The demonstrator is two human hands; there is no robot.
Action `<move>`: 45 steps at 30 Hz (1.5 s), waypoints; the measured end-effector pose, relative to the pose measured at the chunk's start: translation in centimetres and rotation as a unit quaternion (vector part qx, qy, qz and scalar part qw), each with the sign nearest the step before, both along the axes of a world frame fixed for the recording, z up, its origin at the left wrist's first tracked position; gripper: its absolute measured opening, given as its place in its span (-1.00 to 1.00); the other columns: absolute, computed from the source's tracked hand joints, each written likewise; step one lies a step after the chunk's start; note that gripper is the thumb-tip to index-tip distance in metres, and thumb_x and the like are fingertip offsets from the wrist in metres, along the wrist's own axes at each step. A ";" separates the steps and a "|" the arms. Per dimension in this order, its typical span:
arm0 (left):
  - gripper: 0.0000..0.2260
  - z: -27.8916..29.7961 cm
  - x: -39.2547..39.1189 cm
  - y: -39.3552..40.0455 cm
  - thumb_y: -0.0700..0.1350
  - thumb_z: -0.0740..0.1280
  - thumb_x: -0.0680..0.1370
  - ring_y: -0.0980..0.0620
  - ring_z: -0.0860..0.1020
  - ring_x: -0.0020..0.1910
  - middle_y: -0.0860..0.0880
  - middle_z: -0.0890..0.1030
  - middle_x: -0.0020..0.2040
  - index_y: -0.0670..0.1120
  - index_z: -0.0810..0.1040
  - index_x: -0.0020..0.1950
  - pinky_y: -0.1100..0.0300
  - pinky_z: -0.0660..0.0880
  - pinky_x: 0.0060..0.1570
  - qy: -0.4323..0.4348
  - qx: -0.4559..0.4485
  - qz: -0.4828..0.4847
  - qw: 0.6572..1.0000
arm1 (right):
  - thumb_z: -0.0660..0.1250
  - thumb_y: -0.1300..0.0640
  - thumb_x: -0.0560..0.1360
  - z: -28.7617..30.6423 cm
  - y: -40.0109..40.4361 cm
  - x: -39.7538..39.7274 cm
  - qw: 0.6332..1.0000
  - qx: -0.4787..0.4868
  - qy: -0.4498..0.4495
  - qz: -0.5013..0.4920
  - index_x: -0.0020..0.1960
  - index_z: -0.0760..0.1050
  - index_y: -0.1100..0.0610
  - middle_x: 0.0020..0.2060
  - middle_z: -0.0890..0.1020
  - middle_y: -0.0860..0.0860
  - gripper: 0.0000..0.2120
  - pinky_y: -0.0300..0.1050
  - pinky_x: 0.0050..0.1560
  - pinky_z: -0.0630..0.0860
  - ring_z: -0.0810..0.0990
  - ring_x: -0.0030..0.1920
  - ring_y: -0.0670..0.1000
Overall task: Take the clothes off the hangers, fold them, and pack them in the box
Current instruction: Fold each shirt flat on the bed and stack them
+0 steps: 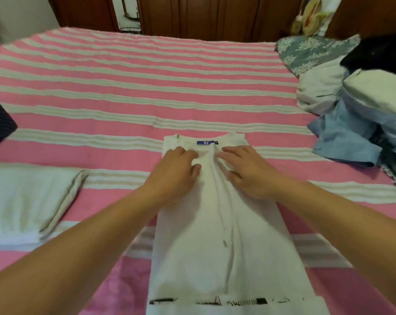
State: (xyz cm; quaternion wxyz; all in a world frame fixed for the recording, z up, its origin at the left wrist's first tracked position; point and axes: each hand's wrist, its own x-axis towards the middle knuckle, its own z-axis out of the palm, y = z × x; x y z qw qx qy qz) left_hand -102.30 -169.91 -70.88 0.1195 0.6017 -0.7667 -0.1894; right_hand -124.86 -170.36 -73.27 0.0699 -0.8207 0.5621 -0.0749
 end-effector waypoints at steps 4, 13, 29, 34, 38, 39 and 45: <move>-0.54 -0.2 -3.5 -1.8 0.22 0.22 0.64 0.02 0.42 -0.41 0.02 0.45 -0.41 -0.06 0.43 -0.32 0.11 0.30 -0.32 0.133 0.096 0.050 0.985 | 0.17 0.05 0.68 0.1 -6.4 0.3 0.993 0.072 -0.084 -0.037 0.63 0.09 0.00 0.55 0.27 0.04 -0.45 0.00 0.54 0.02 0.13 0.57 0.13; -0.77 -0.4 -4.0 -1.0 -0.27 0.12 0.67 -0.10 0.68 -0.26 -0.19 0.70 -0.13 -0.24 0.57 0.12 0.06 0.65 -0.28 0.494 0.327 0.136 0.794 | 0.27 0.02 0.64 2.4 -8.6 0.6 0.966 0.036 -0.252 -0.037 -0.11 0.46 0.00 -0.21 0.51 -0.13 -0.85 -0.16 -0.21 0.35 0.44 -0.22 -0.11; -0.81 1.9 -0.5 6.7 -0.06 0.30 0.62 -0.03 0.67 -0.30 -0.03 0.72 -0.17 0.09 0.39 0.20 0.07 0.62 -0.25 0.116 0.185 0.037 0.975 | 0.16 0.01 0.64 -2.5 -8.8 4.6 0.995 -0.060 -0.004 -0.082 -0.02 0.43 0.11 -0.05 0.57 0.09 -0.81 0.06 0.04 0.35 0.45 -0.04 0.14; -0.48 -2.8 -1.6 3.3 0.28 -0.03 0.67 -0.13 0.10 0.60 -0.08 0.19 0.62 0.17 0.15 0.61 -0.13 0.15 0.52 -0.118 -0.084 -0.244 0.959 | 0.10 0.04 0.61 -3.5 -8.6 4.1 0.988 -0.126 0.073 -0.057 0.24 0.47 0.13 0.15 0.53 0.12 -0.69 0.13 0.38 0.20 0.42 0.20 0.21; -0.37 -4.5 -1.4 1.4 0.38 -0.23 0.62 -0.04 -0.39 0.59 0.01 -0.32 0.64 0.18 -0.30 0.63 -0.08 -0.30 0.57 -0.239 0.004 -0.273 0.932 | -0.11 -0.28 0.61 -2.6 -10.0 0.0 0.993 -0.042 0.066 -0.094 0.56 0.21 -0.05 0.53 0.30 0.04 -0.39 0.24 0.53 0.00 0.16 0.53 0.18; -0.35 -4.2 -1.2 0.1 0.39 -0.25 0.60 -0.06 -0.38 0.60 0.00 -0.32 0.64 0.17 -0.28 0.64 -0.09 -0.31 0.57 -0.257 -0.019 -0.254 0.932 | -0.19 -0.38 0.56 -2.5 -10.5 -1.6 0.992 -0.001 0.070 -0.107 0.59 0.14 -0.09 0.57 0.22 0.02 -0.31 0.24 0.54 0.00 0.10 0.56 0.18; -0.36 -5.7 2.2 -12.2 0.40 -0.21 0.60 -0.13 -0.21 0.64 -0.03 -0.20 0.67 0.23 -0.22 0.63 -0.21 -0.21 0.57 -0.212 -0.029 -0.053 0.975 | -0.02 -0.38 0.59 -4.5 -11.8 -3.6 0.993 -0.008 0.049 -0.104 0.61 0.08 -0.10 0.54 0.25 -0.01 -0.33 0.20 0.46 0.18 0.17 0.49 0.17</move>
